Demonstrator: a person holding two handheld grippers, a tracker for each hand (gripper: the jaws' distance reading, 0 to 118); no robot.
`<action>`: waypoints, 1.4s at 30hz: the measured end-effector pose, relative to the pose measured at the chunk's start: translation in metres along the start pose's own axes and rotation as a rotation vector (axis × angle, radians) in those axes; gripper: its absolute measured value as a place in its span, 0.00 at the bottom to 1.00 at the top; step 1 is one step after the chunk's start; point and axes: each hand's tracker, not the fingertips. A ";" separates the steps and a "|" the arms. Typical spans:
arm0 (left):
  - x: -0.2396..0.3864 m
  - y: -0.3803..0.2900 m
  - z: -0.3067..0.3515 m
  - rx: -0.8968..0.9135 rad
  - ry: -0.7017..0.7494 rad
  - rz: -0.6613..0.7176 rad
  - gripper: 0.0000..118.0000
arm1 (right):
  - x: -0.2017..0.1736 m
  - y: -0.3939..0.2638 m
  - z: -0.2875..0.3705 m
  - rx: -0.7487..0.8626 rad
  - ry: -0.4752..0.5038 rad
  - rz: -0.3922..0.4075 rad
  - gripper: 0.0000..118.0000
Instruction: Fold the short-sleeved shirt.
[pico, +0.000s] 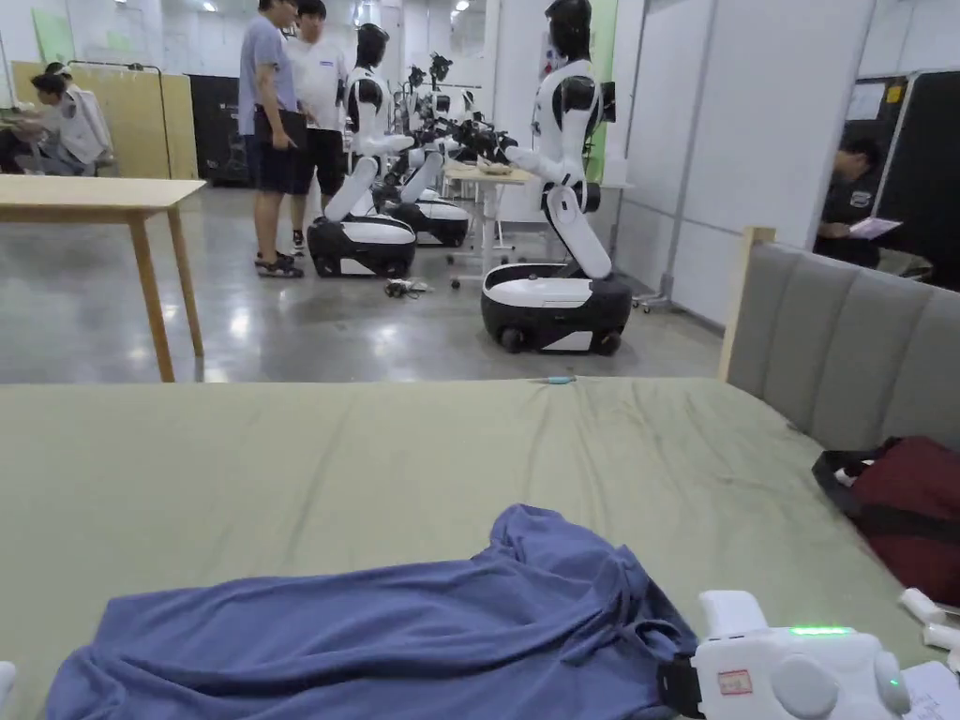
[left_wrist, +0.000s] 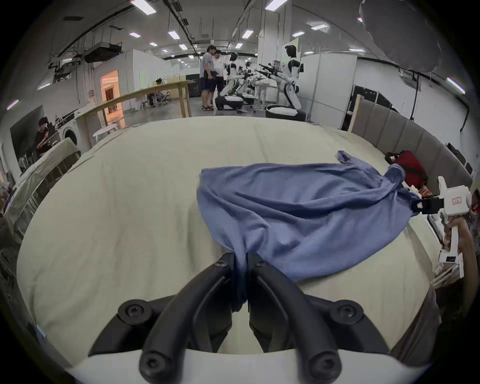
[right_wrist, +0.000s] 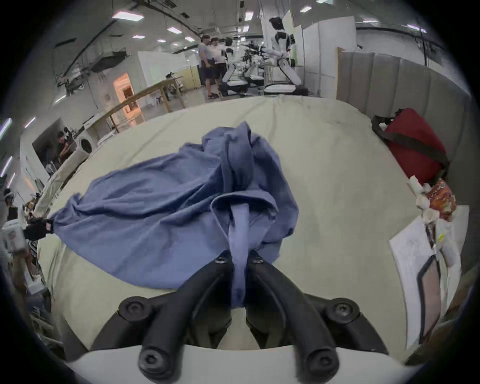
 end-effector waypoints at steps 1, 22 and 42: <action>0.000 -0.004 0.009 0.006 0.000 -0.001 0.07 | 0.000 -0.004 0.013 0.003 0.003 0.007 0.07; -0.013 -0.106 0.073 -0.039 -0.106 0.113 0.12 | -0.001 -0.116 0.097 -0.013 -0.023 -0.075 0.22; 0.009 -0.132 0.185 0.308 -0.063 0.228 0.00 | -0.064 -0.150 0.243 0.488 -0.032 -0.019 0.00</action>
